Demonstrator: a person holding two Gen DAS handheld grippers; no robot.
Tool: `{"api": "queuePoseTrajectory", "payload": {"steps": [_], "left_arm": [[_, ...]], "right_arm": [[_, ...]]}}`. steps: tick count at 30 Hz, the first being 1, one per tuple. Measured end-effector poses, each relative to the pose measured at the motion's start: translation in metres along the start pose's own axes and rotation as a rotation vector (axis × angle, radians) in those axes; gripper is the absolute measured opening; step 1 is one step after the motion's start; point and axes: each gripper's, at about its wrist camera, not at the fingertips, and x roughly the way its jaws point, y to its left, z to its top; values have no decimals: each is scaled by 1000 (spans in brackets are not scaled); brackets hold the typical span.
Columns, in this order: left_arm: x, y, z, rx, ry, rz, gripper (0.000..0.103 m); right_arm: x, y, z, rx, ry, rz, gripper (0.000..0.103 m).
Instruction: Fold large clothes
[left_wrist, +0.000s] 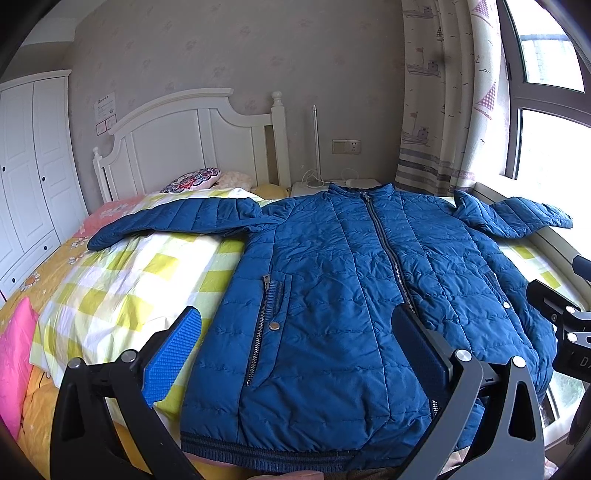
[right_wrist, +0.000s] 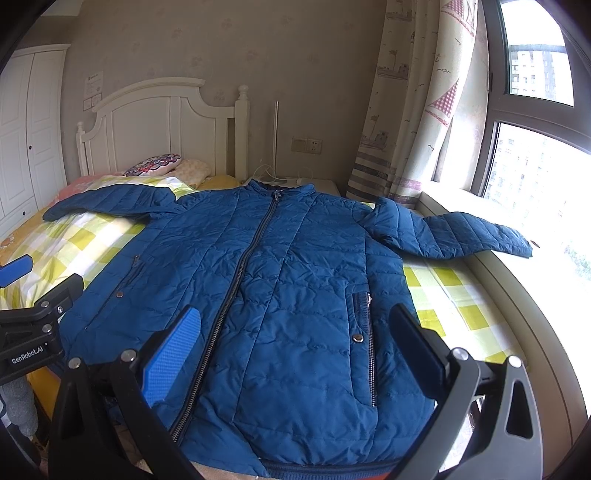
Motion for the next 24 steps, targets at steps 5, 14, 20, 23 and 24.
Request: {"api": "queuePoseTrajectory", "payload": {"steps": [5,14,20,23,24], "left_arm": [[0,0,0,0,0,-1,99],[1,3,-3,-7,6,1,99],[3,4,-3,-9,10,4,99],[4,5,-3,-14,15,5,99],[4,5,-3,-16,17,5,99]], "right_arm": [[1,0,0,0,2,0,101],[1,1,-1,4,4,2,101],[2,0,-2,8,7,5,101],[3,0,-3,10,12,7,101],[3,1,-3,11,15,8,101]]}}
